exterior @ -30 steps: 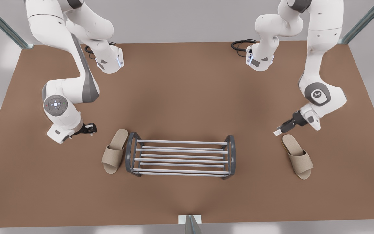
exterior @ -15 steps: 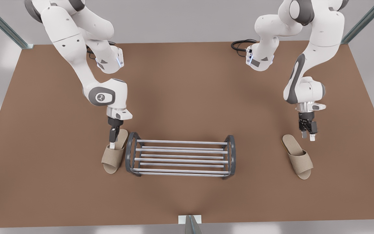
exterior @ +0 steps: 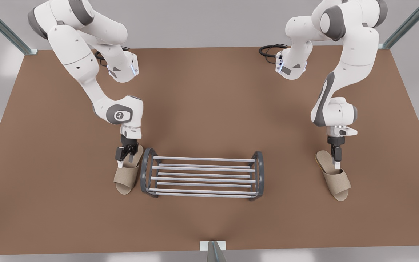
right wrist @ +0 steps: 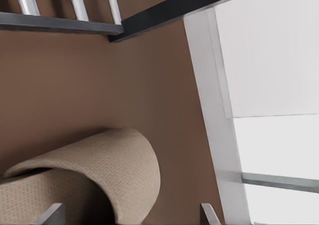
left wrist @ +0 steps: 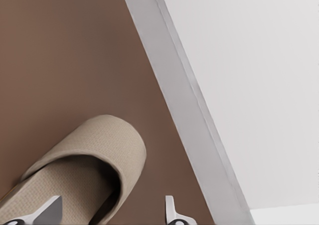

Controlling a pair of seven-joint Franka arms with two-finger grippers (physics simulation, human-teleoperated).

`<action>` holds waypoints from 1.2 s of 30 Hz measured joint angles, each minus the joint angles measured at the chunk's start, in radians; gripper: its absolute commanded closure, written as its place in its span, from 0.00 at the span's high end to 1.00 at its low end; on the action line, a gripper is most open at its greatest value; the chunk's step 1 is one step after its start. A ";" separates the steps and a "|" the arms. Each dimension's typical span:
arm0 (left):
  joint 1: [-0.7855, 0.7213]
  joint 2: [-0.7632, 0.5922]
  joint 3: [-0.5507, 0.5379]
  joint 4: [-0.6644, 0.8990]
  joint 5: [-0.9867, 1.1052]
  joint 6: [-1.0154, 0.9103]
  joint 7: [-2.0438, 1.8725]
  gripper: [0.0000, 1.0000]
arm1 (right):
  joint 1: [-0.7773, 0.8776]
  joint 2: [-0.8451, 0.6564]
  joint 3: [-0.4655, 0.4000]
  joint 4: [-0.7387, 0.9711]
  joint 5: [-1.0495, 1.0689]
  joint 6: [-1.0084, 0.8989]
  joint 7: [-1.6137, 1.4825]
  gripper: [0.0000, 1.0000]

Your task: Place the right shoe on the shoe rack with the right arm, and place the left shoe on the shoe rack with the left arm

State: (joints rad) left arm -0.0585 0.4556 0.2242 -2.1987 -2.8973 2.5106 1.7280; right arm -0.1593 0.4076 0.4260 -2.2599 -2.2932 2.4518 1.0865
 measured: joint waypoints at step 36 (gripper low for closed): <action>0.095 0.127 -0.108 0.198 0.000 0.022 -0.087 1.00 | 0.101 -0.143 -0.128 0.434 0.425 0.165 0.131 0.21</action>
State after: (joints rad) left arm 0.0368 0.5822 0.1166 -2.0004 -2.8973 2.5331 1.6408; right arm -0.0580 0.2644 0.2982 -1.8254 -1.8678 2.6166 1.2175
